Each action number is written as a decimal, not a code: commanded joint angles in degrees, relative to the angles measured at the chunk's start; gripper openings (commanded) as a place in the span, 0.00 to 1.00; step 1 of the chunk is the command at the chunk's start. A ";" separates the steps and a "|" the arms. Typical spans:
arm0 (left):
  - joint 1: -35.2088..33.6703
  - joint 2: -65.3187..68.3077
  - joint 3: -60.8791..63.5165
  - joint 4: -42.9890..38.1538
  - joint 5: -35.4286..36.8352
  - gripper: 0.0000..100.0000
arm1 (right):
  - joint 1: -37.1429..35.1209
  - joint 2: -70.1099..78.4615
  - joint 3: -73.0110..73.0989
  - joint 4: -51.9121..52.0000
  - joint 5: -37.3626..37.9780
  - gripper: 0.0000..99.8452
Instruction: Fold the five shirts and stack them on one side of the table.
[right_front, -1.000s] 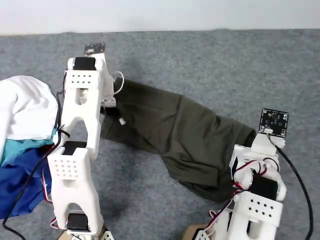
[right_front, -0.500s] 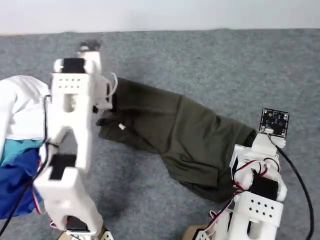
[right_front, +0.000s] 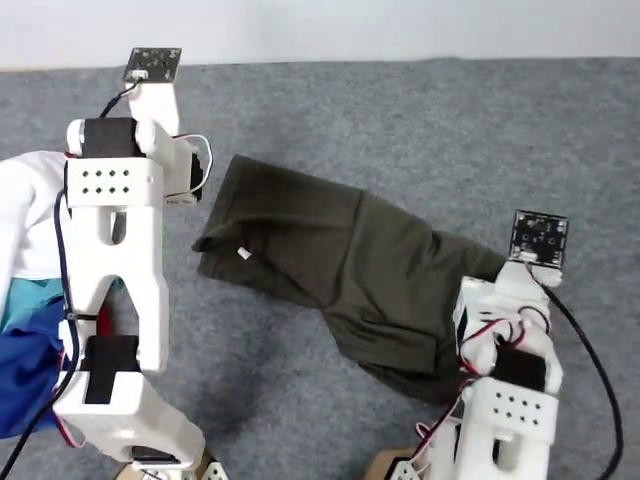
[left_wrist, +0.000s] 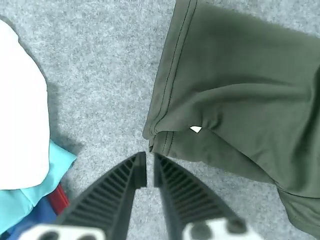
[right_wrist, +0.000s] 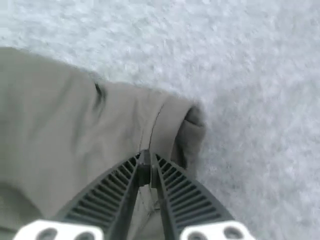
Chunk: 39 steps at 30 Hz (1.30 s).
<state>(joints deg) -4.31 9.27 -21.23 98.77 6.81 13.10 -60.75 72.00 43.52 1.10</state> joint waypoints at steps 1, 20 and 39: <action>-0.53 -3.25 -0.13 1.58 -0.44 0.01 | -0.31 7.96 -6.59 -1.89 -3.34 0.02; -0.44 -3.25 0.13 1.58 -0.44 0.01 | 0.40 53.41 -45.10 21.85 -8.53 0.03; -0.44 -3.25 0.13 1.58 -0.53 0.01 | -2.15 55.52 -50.64 24.40 -10.29 0.19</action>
<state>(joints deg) -4.31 9.27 -20.79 98.95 6.73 12.31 -4.92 24.09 68.84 -7.60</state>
